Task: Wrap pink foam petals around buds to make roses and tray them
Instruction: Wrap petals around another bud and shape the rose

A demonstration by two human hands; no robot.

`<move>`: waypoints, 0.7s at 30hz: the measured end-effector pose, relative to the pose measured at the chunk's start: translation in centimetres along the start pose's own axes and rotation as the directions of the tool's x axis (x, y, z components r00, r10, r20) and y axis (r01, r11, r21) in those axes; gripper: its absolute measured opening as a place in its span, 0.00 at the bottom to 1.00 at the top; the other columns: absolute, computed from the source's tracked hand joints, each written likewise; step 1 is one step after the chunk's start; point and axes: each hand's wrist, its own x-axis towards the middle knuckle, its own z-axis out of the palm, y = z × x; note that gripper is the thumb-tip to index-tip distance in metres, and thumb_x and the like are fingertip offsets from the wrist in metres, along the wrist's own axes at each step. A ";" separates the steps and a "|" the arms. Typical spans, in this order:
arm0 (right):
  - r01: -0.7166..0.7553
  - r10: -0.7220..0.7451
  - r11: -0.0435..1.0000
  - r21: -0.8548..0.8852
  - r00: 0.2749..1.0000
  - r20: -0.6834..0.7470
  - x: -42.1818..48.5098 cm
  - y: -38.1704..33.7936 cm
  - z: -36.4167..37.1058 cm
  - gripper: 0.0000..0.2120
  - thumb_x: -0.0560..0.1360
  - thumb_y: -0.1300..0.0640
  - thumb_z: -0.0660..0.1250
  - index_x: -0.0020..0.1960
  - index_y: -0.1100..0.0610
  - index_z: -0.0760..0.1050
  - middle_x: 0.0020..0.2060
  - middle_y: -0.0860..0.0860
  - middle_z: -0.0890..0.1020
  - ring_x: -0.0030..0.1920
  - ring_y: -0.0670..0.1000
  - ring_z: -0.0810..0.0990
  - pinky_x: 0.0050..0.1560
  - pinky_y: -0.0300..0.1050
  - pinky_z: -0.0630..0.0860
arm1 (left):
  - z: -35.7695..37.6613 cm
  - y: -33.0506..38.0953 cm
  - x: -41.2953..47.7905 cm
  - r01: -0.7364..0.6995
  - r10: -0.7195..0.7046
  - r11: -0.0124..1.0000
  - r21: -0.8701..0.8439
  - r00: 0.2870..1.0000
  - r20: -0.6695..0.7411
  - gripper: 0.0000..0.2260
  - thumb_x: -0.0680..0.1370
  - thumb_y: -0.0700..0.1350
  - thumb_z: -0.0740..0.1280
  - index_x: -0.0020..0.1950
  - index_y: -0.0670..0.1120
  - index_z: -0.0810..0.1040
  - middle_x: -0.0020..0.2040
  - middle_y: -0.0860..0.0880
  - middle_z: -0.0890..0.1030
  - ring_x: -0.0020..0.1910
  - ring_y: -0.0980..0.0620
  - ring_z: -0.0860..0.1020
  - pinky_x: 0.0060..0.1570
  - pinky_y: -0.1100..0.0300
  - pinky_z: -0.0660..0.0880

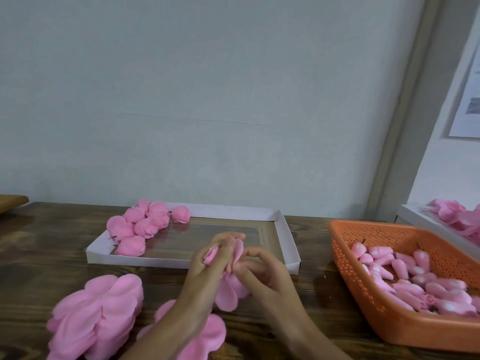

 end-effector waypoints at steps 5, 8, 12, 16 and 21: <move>0.089 -0.083 0.987 -0.131 0.995 0.048 -0.1 -0.4 0.5 0.11 0.85 0.57 0.66 0.65 0.51 0.82 0.56 0.50 0.88 0.59 0.51 0.86 0.54 0.43 0.82 | 0.0 0.0 0.0 -0.037 0.037 0.999 -0.028 0.999 0.006 0.23 0.77 0.65 0.68 0.59 0.49 0.84 0.59 0.48 0.85 0.55 0.39 0.84 0.51 0.39 0.83; 0.120 -0.108 0.966 -0.228 0.992 0.062 -0.3 -0.3 0.8 0.12 0.83 0.56 0.68 0.65 0.48 0.82 0.54 0.51 0.88 0.57 0.55 0.86 0.56 0.62 0.82 | 0.0 0.4 -0.1 -0.098 0.099 0.995 -0.004 0.995 0.013 0.26 0.74 0.70 0.70 0.58 0.50 0.83 0.53 0.52 0.85 0.47 0.49 0.85 0.35 0.63 0.80; 0.140 -0.127 0.946 -0.292 0.990 0.062 -0.4 -0.1 1.0 0.14 0.83 0.58 0.68 0.66 0.46 0.81 0.54 0.49 0.88 0.57 0.54 0.85 0.58 0.65 0.80 | 0.0 0.5 0.1 -0.190 0.188 0.978 0.085 0.982 0.030 0.16 0.80 0.61 0.66 0.64 0.57 0.81 0.66 0.53 0.82 0.65 0.51 0.81 0.58 0.62 0.79; 0.181 -0.175 0.904 -0.388 0.983 0.052 -0.7 -0.1 0.9 0.13 0.82 0.54 0.68 0.65 0.44 0.81 0.54 0.44 0.87 0.57 0.50 0.85 0.57 0.59 0.81 | 0.2 0.4 -0.2 -0.222 0.210 0.963 0.153 0.974 0.091 0.24 0.76 0.70 0.67 0.66 0.57 0.80 0.67 0.54 0.81 0.68 0.53 0.79 0.59 0.63 0.77; 0.248 -0.254 0.851 -0.463 0.966 0.049 -0.8 -0.1 1.2 0.10 0.81 0.52 0.70 0.61 0.46 0.82 0.50 0.43 0.86 0.53 0.49 0.85 0.53 0.56 0.80 | 0.2 0.1 -0.5 -0.195 0.180 0.965 0.175 0.979 0.100 0.32 0.74 0.75 0.63 0.66 0.54 0.79 0.64 0.52 0.82 0.66 0.52 0.79 0.63 0.48 0.76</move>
